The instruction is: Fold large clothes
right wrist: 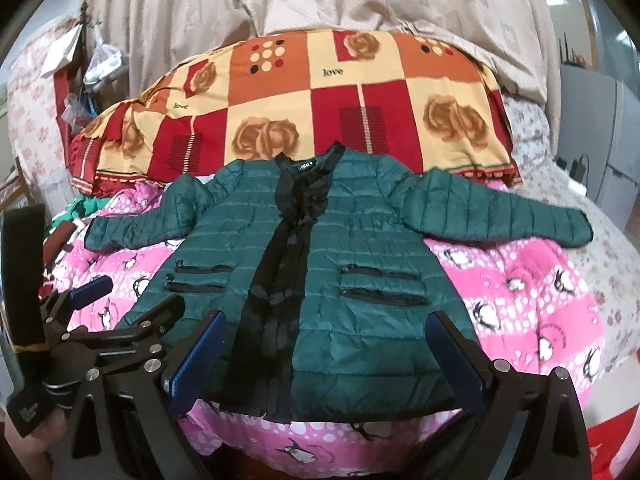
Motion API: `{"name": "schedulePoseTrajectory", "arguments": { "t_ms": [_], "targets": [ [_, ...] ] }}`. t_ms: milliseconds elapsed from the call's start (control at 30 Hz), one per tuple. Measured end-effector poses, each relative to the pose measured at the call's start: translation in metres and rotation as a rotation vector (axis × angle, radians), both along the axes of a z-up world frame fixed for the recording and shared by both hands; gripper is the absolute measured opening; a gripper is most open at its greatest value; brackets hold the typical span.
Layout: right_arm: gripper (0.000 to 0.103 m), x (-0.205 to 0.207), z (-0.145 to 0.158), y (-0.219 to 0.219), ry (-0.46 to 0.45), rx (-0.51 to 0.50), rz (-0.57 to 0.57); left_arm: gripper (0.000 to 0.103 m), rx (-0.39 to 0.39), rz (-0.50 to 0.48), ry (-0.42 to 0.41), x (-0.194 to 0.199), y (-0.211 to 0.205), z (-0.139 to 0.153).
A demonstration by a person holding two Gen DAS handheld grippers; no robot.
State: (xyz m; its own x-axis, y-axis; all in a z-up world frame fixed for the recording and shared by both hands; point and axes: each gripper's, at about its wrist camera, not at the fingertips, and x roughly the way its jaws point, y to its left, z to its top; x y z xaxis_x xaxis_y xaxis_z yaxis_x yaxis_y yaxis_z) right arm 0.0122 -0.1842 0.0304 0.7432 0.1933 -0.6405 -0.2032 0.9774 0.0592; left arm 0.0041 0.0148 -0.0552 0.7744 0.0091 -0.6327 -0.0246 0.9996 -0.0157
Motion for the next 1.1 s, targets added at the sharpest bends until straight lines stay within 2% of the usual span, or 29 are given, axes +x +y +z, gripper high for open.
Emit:
{"name": "schedulePoseTrajectory", "arguments": {
  "t_ms": [233, 367, 700, 1100],
  "targets": [
    [0.098, -0.003, -0.005, -0.001, 0.006, 0.003, 0.01, 0.103, -0.016, 0.035, 0.018, -0.002, 0.004, -0.008],
    [0.098, -0.004, -0.008, -0.002, 0.011, 0.013, 0.01, 0.103, -0.047, 0.025, 0.004, -0.007, 0.006, -0.008],
    [0.098, -0.007, -0.011, -0.001, 0.017, 0.024, 0.023, 0.103, -0.033, 0.011, 0.009, -0.01, -0.003, -0.01],
    [0.098, -0.008, -0.017, 0.0, 0.031, 0.027, 0.033, 0.103, -0.062, -0.007, 0.007, -0.012, -0.004, -0.015]
  ]
}}
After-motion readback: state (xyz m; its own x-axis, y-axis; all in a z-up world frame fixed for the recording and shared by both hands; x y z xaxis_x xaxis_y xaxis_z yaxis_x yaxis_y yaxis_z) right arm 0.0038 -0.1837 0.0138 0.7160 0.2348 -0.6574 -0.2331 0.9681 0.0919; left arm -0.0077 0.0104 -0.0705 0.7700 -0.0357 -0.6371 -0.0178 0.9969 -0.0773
